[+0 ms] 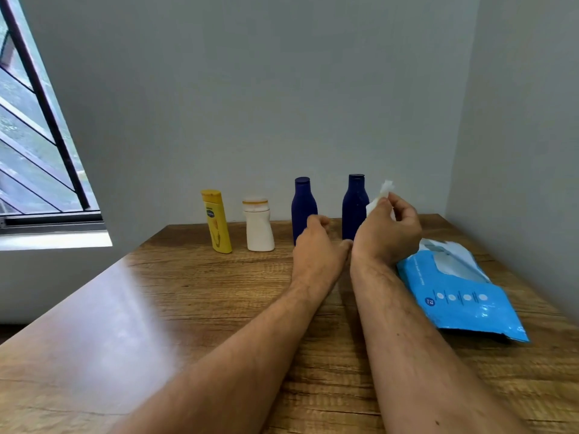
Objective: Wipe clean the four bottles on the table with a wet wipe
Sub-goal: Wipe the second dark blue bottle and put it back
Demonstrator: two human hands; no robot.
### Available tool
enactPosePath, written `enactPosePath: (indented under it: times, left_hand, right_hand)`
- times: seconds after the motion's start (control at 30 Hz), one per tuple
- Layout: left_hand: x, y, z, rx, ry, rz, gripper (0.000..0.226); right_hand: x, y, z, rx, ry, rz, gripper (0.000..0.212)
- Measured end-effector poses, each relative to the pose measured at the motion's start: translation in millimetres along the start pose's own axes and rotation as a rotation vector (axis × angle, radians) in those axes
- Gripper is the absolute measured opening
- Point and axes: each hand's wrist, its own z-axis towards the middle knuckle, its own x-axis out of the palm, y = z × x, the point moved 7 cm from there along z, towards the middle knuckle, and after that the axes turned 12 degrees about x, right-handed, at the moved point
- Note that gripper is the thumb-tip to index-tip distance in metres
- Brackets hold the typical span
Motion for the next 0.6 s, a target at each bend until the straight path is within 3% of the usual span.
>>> enactPosePath:
  times: [0.23, 0.6]
  left_hand:
    - [11.0, -32.6, 28.8, 0.152, -0.106, -0.017, 0.058]
    - [18.4, -54.8, 70.6, 0.236, -0.195, 0.228, 0.071]
  right_hand:
    - [-11.8, 4.5, 14.6, -0.007, -0.093, -0.031, 0.015]
    - [-14.2, -2.6, 22.0, 0.060, -0.123, -0.012, 0.009]
